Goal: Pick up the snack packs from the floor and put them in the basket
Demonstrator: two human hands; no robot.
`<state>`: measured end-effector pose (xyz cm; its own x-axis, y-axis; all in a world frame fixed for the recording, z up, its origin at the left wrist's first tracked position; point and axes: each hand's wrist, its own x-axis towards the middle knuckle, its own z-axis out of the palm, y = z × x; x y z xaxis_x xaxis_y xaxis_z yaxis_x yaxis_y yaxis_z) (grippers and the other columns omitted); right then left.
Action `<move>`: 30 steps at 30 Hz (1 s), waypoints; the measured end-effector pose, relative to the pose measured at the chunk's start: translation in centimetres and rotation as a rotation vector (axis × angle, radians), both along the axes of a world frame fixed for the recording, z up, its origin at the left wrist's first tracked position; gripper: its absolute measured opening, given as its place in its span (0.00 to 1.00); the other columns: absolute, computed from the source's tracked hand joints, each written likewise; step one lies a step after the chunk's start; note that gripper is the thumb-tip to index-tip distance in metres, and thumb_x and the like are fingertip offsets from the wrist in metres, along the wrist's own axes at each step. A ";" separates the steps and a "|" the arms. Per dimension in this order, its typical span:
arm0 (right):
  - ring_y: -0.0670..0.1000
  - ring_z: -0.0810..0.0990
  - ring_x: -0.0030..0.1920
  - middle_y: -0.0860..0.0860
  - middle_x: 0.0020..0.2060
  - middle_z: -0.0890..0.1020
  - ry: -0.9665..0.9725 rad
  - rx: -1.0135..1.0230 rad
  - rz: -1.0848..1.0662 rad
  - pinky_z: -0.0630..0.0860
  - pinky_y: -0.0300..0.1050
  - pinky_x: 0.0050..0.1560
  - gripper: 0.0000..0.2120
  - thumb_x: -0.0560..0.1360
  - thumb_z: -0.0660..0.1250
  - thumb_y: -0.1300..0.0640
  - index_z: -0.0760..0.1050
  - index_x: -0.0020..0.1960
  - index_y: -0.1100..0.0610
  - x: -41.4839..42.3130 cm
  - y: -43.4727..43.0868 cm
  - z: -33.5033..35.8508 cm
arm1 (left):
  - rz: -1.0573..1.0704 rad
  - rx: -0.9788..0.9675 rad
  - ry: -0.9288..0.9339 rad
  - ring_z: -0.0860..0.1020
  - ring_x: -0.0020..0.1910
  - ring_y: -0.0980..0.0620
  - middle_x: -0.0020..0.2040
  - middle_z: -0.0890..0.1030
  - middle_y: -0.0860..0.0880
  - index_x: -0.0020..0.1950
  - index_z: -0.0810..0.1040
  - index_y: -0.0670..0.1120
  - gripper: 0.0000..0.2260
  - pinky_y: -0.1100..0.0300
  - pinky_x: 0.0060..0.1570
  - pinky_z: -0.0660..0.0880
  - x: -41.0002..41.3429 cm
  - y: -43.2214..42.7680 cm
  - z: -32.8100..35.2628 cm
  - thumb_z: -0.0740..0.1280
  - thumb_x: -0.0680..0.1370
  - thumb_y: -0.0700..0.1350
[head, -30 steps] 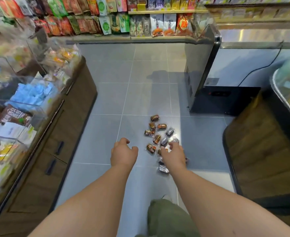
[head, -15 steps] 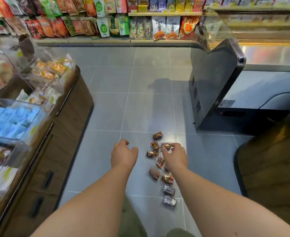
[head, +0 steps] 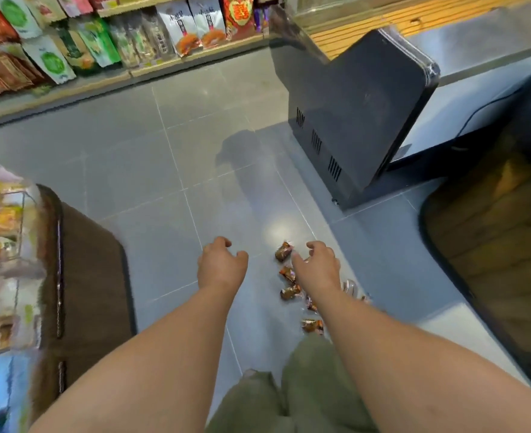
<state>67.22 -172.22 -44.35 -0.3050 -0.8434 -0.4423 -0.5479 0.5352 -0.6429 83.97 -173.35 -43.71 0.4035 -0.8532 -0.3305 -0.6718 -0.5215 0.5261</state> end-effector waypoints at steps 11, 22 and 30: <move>0.57 0.68 0.65 0.56 0.65 0.71 -0.035 0.085 -0.220 0.67 0.50 0.64 0.22 0.77 0.63 0.50 0.67 0.69 0.55 0.7 -11.5 -4.2 | -0.260 0.092 0.019 0.73 0.59 0.44 0.62 0.72 0.45 0.64 0.71 0.45 0.18 0.50 0.57 0.73 -0.9 -15.4 -2.7 0.64 0.76 0.48; 0.57 0.66 0.67 0.55 0.65 0.70 -0.014 0.202 -0.358 0.64 0.49 0.69 0.22 0.76 0.64 0.49 0.68 0.68 0.54 -0.4 -19.8 -12.0 | -0.531 0.234 -0.023 0.74 0.57 0.42 0.65 0.65 0.46 0.62 0.72 0.45 0.16 0.54 0.55 0.71 -3.6 -26.8 -11.5 0.64 0.76 0.48; 0.55 0.62 0.70 0.53 0.69 0.66 0.024 0.300 -0.365 0.60 0.47 0.68 0.26 0.76 0.64 0.47 0.65 0.71 0.53 -1.3 -23.3 -23.8 | -0.706 0.341 -0.061 0.72 0.60 0.42 0.65 0.64 0.44 0.66 0.67 0.42 0.21 0.55 0.56 0.68 -6.3 -33.2 -24.1 0.65 0.76 0.47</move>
<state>65.95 -195.51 -68.13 -0.5709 -0.5152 -0.6393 -0.3027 0.8558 -0.4194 77.67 -206.53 -67.79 -0.1704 -0.7697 -0.6153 -0.9268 -0.0870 0.3655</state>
